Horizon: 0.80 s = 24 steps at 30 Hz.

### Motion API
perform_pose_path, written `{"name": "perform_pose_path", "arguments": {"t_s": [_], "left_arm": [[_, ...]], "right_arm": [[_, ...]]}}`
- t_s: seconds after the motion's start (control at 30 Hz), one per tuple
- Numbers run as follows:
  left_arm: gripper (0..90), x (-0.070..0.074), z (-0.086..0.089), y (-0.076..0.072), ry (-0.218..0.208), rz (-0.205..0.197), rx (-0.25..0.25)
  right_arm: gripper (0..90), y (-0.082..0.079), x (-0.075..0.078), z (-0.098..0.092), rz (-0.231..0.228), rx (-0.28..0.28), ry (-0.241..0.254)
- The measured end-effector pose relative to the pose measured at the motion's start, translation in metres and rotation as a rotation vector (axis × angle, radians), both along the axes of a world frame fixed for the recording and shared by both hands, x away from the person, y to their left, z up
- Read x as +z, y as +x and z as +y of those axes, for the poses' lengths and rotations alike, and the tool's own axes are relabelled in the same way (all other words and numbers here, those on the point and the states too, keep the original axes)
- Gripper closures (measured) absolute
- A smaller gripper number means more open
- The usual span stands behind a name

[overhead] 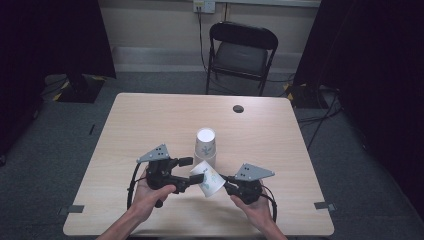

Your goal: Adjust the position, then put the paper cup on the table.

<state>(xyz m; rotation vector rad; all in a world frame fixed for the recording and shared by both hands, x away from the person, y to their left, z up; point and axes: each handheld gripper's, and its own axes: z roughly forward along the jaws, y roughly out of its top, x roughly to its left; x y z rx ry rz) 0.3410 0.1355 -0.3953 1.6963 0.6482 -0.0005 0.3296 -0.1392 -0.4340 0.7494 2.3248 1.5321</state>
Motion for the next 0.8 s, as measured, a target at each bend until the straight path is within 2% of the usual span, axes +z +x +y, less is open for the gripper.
{"name": "perform_pose_path", "arguments": {"t_s": [0.07,0.1,0.2,0.27,0.3,0.37,0.4,0.63,0.73,0.8], "left_arm": [[21.1,0.000,-0.002,-0.001,0.004,-0.006,0.002],[17.9,0.000,-0.003,-0.001,0.017,-0.024,0.003],[19.6,-0.001,-0.004,-0.002,0.036,-0.054,-0.006],[24.4,-0.002,-0.006,-0.002,0.055,-0.085,-0.026],[25.4,-0.003,-0.007,-0.004,0.075,-0.115,-0.032],[27.9,-0.003,-0.009,-0.005,0.082,-0.134,-0.035],[29.4,-0.004,-0.010,-0.006,0.102,-0.143,-0.040],[28.5,-0.009,-0.013,-0.007,0.174,-0.180,-0.059],[27.5,-0.009,-0.012,-0.007,0.156,-0.185,-0.068],[28.2,-0.009,-0.012,-0.008,0.165,-0.202,-0.075]], "right_arm": [[87.5,0.001,0.000,0.000,-0.001,-0.005,-0.007],[87.5,0.001,-0.001,0.000,0.003,-0.006,-0.009],[87.6,0.002,-0.002,-0.001,0.021,-0.006,-0.023],[87.6,0.003,-0.003,0.000,0.039,0.000,-0.035],[87.6,0.004,-0.004,0.001,0.048,0.002,-0.043],[87.8,0.005,-0.006,0.002,0.064,0.002,-0.055],[87.8,0.005,-0.007,0.002,0.068,0.005,-0.055],[88.0,0.007,-0.009,0.009,0.099,0.016,-0.095],[88.1,0.007,-0.012,0.012,0.122,0.030,-0.106],[88.1,0.007,-0.013,0.014,0.131,0.039,-0.117]]}}
